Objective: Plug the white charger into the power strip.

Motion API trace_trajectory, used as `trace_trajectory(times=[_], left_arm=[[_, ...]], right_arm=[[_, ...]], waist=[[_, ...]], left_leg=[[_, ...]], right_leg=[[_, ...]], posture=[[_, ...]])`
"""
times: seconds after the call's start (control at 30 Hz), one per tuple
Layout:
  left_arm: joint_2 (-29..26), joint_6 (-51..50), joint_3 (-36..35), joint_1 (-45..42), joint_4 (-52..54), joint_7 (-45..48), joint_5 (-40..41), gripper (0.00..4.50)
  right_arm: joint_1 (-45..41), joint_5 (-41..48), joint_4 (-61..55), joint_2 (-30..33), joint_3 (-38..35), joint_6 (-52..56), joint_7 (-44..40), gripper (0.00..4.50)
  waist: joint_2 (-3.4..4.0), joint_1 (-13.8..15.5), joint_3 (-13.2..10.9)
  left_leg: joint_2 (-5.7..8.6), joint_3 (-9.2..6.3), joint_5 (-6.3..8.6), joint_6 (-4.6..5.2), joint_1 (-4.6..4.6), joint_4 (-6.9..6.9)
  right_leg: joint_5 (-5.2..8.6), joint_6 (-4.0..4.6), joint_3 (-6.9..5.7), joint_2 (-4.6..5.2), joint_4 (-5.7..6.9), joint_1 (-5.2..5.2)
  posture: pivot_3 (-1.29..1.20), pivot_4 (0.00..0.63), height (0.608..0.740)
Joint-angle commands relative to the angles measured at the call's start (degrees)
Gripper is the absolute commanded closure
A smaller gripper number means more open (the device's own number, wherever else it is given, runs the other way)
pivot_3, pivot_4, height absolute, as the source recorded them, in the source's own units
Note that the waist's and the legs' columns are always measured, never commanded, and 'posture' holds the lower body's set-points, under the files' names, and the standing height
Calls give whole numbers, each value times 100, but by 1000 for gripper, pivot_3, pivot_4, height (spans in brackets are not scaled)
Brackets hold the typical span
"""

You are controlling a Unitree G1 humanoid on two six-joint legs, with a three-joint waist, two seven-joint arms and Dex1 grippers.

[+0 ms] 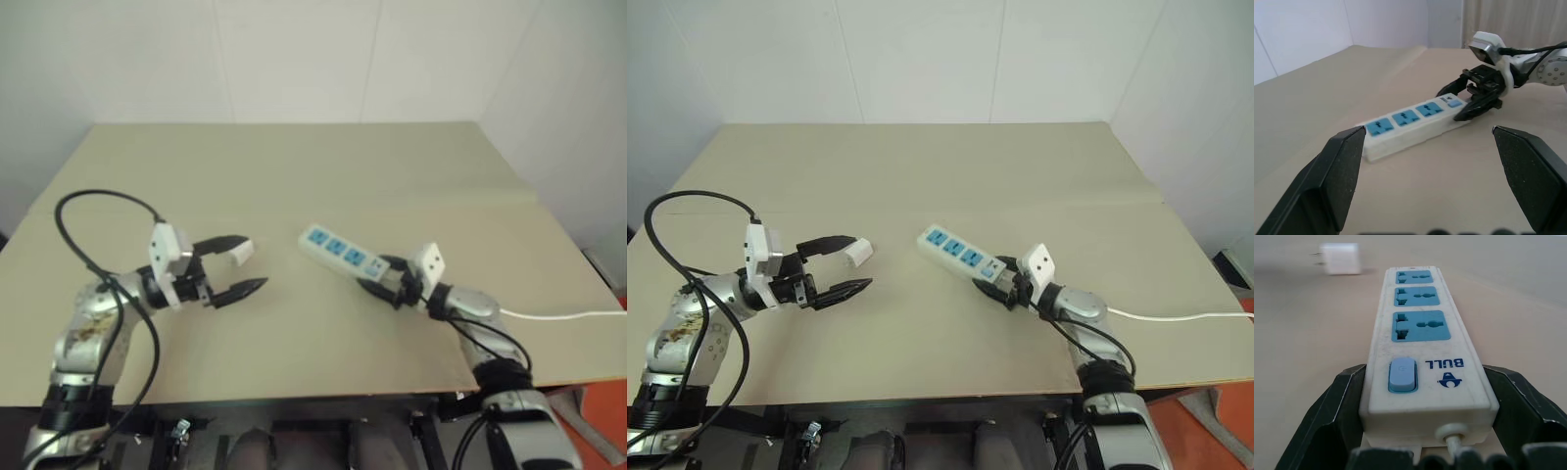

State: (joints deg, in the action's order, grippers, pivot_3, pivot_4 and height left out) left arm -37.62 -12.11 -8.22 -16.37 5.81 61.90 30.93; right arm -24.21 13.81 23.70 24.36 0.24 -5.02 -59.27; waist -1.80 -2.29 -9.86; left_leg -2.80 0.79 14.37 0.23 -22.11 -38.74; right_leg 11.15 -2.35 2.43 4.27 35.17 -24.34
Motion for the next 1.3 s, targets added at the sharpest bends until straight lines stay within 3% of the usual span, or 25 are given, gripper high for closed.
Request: trace_trajectory(times=[0.03, 0.17, 0.27, 0.47, 0.6, 0.7, 0.93, 1.3], left_arm=[[-68, -138, -155, -193, 133, -150, 89, 0], [27, -648, 60, -498, 450, -1020, -274, 0], [116, -1200, 337, -924, 732, -2153, -1037, 0], [71, -3459, 751, -2401, 630, -2977, -1185, 0], [37, -5453, 1520, -4133, -850, -2713, -1202, 0], [-63, -5894, 2183, -4877, -1731, -2472, -1459, 0], [-119, -5572, 3323, -5829, -3737, -1499, -2020, 0], [769, -3832, 3655, -6920, -6848, -252, -3149, 0]], right_arm=[[133, 359, -696, 281, 103, 269, -672, 1113], [190, 552, -950, 566, 252, 561, -1326, 1113], [90, 588, -874, 634, 334, 718, -1642, 1113], [-268, 392, -267, 580, 539, 542, -1978, 1113], [-604, 212, 258, 448, 651, 321, -1994, 1113], [-740, 136, 471, 332, 675, 237, -1966, 1113], [-655, 36, 565, 210, 644, 121, -1787, 1113], [-446, 9, 434, 50, 614, 60, -1515, 1113]], waist=[[0, -9, 0], [0, -3, 0], [-1, 12, 0], [-3, 13, -1], [-5, -1, -3], [-3, -44, -3], [-1, -67, -8], [-4, -48, -9]], left_leg=[[0, 0, 0, 0, 1, 0], [0, -2, 0, 0, 4, 0], [0, -2, 0, 0, 3, -1], [2, -6, 0, 0, 3, -3], [7, -14, -1, 0, 4, -3], [9, -16, -1, -1, 9, 0], [8, -17, 0, -2, 3, 3], [9, -15, -1, -4, -1, 0]], right_leg=[[1, -1, 0, -1, 0, 1], [4, -6, 0, -3, 1, 2], [2, -7, 1, -3, -3, 4], [2, -12, -1, -5, -2, 5], [16, -38, -1, -9, -2, 7], [22, -47, 3, -10, 2, 6], [21, -34, 5, -13, 23, -9], [27, -44, 5, -13, 18, -7]], posture=[[0, 150, 740], [0, 150, 740], [0, 150, 740], [0, 150, 740], [0, 150, 740], [0, 150, 740], [0, 150, 740], [0, 150, 740]])
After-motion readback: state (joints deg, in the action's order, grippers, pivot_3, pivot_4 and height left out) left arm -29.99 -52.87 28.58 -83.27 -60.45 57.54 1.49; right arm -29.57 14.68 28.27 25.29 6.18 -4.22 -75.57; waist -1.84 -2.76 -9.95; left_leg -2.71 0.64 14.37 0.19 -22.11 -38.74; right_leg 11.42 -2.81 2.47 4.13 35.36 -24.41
